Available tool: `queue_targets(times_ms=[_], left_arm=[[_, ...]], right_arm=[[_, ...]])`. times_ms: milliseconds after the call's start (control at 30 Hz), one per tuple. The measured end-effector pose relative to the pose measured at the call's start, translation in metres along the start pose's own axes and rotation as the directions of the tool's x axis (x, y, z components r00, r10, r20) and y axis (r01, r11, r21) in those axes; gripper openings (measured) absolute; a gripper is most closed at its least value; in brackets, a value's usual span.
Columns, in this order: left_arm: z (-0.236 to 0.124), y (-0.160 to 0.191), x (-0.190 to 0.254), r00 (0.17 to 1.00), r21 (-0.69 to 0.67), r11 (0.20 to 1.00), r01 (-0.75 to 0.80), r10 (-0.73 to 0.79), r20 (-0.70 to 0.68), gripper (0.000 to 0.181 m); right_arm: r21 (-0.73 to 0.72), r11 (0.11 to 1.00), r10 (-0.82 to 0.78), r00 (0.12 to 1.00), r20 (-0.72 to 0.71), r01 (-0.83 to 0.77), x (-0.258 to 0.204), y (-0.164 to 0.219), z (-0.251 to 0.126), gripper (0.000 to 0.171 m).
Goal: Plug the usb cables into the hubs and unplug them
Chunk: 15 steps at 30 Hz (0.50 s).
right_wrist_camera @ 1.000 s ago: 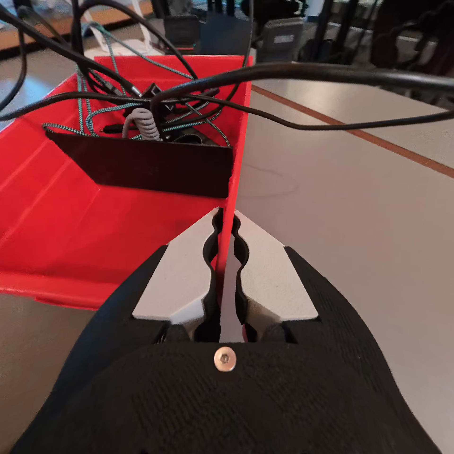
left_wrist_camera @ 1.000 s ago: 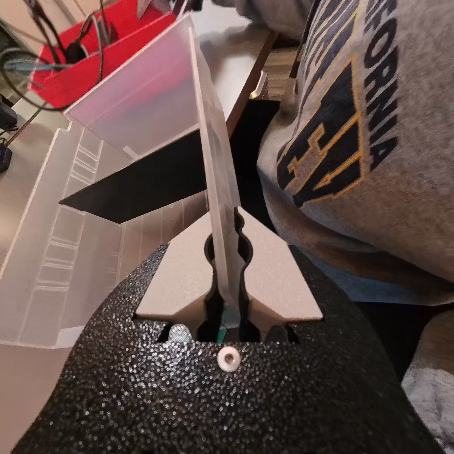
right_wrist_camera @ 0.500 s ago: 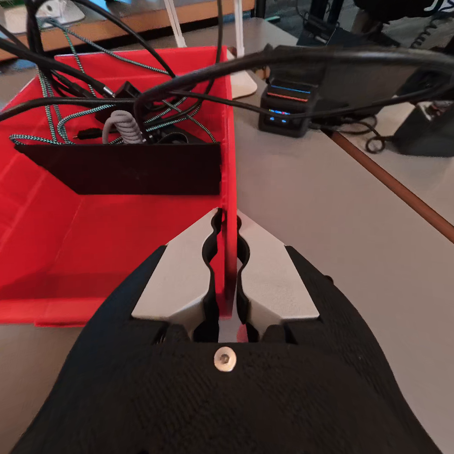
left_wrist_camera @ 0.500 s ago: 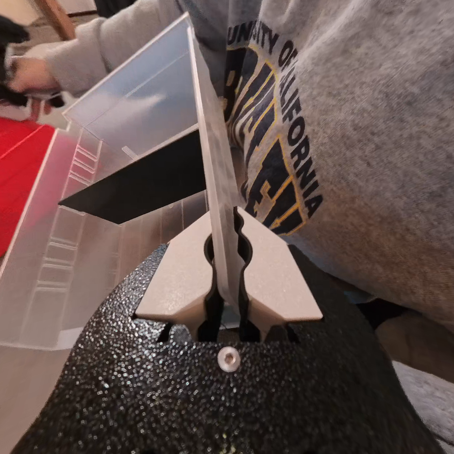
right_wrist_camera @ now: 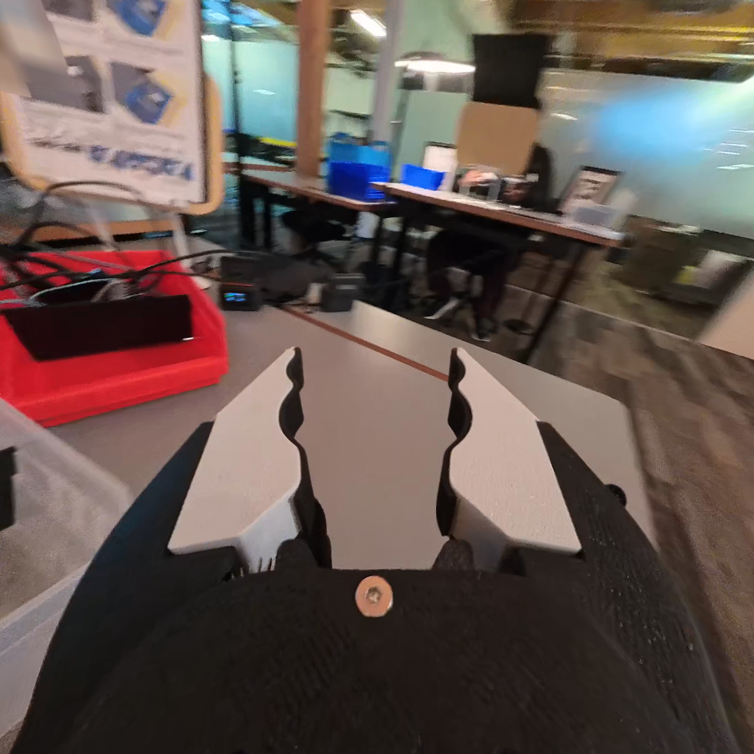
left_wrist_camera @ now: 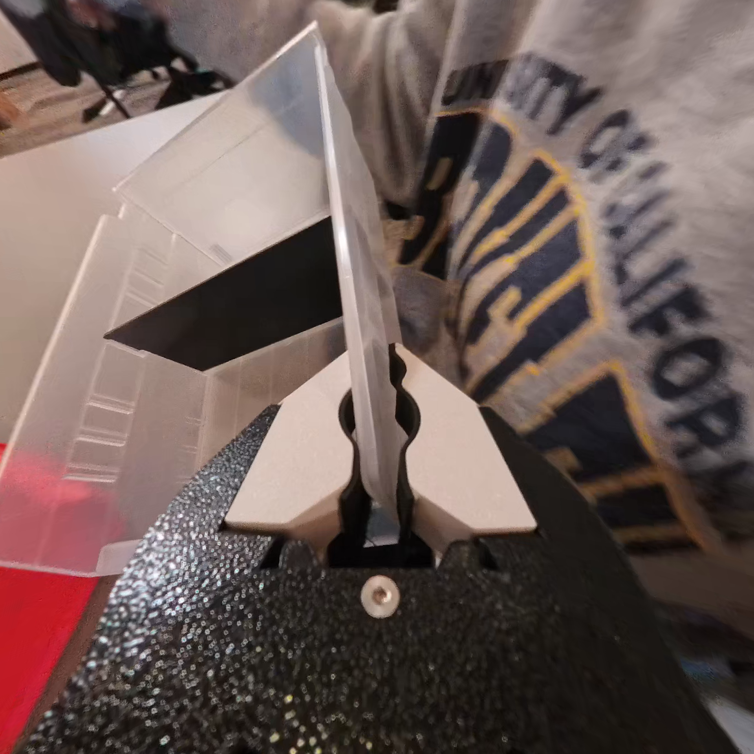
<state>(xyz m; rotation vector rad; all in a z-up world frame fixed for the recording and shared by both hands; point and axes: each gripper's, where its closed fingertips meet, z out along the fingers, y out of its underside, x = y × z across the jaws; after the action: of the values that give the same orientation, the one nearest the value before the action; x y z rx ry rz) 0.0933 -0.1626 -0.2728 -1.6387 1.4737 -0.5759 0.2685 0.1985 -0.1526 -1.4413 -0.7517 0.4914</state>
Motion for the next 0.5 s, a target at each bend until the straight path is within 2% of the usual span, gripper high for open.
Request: queue_targets(times_ms=[100,167,233,333,500], left_arm=[[0.057,-0.019,-0.044,0.992,-0.053,0.998,0.026,-0.019,0.128,0.006],[0.104,-0.029,-0.080,0.968,-0.106,0.992,0.063,-0.035,0.248,0.006],[0.147,-0.035,-0.116,0.945,-0.162,0.986,0.036,0.019,0.326,0.007],[0.196,-0.050,-0.157,0.929,-0.155,0.986,0.062,0.000,0.371,0.007],[0.253,-0.073,-0.198,0.911,-0.072,0.991,0.112,-0.074,0.406,0.007]], right_arm=[[0.033,0.987,0.161,0.955,-0.249,-0.158,0.063,-0.002,-0.082,0.070],[0.138,0.946,0.321,0.900,-0.294,-0.292,0.083,-0.006,-0.119,0.069],[0.233,0.907,0.408,0.867,-0.285,-0.351,0.092,-0.014,-0.140,0.069],[0.249,0.911,0.395,0.871,-0.292,-0.330,0.094,-0.014,-0.148,0.068],[0.089,0.941,0.338,0.886,-0.318,-0.327,0.090,0.011,-0.127,0.074]])
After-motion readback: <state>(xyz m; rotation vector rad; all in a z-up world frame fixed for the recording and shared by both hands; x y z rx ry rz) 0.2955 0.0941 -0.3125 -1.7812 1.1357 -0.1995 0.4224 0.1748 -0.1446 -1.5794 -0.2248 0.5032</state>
